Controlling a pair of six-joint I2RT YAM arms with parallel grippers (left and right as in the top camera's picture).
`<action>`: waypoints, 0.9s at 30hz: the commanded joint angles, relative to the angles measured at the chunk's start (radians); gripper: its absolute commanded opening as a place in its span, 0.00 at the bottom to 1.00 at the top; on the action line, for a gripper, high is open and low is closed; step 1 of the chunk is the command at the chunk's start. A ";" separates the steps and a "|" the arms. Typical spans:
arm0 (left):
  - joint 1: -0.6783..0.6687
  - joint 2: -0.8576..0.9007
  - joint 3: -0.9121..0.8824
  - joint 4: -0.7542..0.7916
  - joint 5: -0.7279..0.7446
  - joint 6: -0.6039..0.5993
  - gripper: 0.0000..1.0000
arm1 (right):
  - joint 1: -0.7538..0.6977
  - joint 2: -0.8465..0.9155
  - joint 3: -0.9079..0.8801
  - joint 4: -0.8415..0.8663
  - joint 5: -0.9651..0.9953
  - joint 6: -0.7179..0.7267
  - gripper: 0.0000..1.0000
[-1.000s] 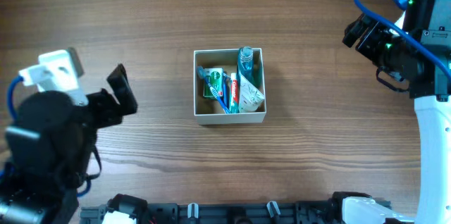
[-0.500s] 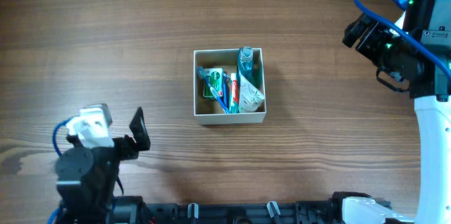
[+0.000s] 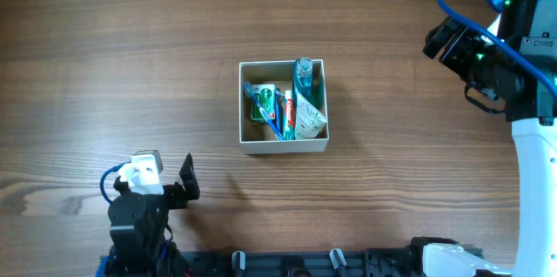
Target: Pack container
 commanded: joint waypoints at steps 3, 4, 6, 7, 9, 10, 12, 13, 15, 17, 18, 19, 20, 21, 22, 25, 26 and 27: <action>-0.002 -0.017 -0.044 0.013 -0.029 0.016 1.00 | -0.001 -0.002 0.015 0.002 -0.009 0.013 1.00; -0.005 -0.018 -0.044 0.013 -0.029 0.016 1.00 | -0.001 -0.002 0.015 0.002 -0.009 0.014 1.00; -0.007 -0.018 -0.044 0.013 -0.029 0.016 1.00 | -0.001 -0.002 0.015 0.002 -0.009 0.014 1.00; -0.007 -0.018 -0.044 0.013 -0.028 0.016 1.00 | -0.001 -0.002 0.015 0.002 -0.009 0.013 1.00; -0.007 -0.018 -0.044 0.013 -0.029 0.016 1.00 | -0.001 -0.002 0.015 0.002 -0.009 0.014 1.00; -0.007 -0.018 -0.044 0.013 -0.029 0.016 1.00 | -0.001 -0.002 0.015 0.002 -0.009 0.014 1.00; -0.007 -0.018 -0.044 0.012 -0.029 0.016 1.00 | -0.001 -0.002 0.015 0.002 -0.009 0.013 1.00; -0.007 -0.018 -0.044 0.012 -0.029 0.016 1.00 | -0.001 -0.002 0.015 0.002 -0.009 0.013 1.00; -0.007 -0.018 -0.044 0.012 -0.029 0.016 1.00 | -0.001 -0.002 0.015 0.002 -0.009 0.014 1.00; -0.007 -0.018 -0.044 0.012 -0.029 0.016 1.00 | -0.001 -0.002 0.015 0.002 -0.009 0.013 1.00; -0.007 -0.018 -0.044 0.012 -0.029 0.016 1.00 | -0.001 -0.002 0.015 0.002 -0.009 0.014 1.00; -0.007 -0.018 -0.044 0.012 -0.029 0.016 1.00 | -0.001 -0.002 0.015 0.002 -0.009 0.013 1.00; -0.007 -0.018 -0.044 0.012 -0.029 0.016 1.00 | -0.001 -0.002 0.015 0.002 -0.009 0.014 1.00; -0.007 -0.018 -0.044 0.012 -0.029 0.016 1.00 | -0.001 -0.002 0.015 0.002 -0.009 0.014 1.00; -0.007 -0.018 -0.044 0.012 -0.029 0.016 1.00 | -0.001 -0.002 0.015 0.002 -0.009 0.013 1.00; -0.007 -0.018 -0.044 0.012 -0.029 0.016 1.00 | -0.001 -0.002 0.015 0.002 -0.009 0.014 1.00; -0.007 -0.018 -0.044 0.012 -0.029 0.016 1.00 | -0.001 -0.002 0.015 0.002 -0.009 0.014 1.00; -0.007 -0.018 -0.044 0.012 -0.029 0.016 1.00 | -0.001 -0.002 0.015 0.002 -0.009 0.014 1.00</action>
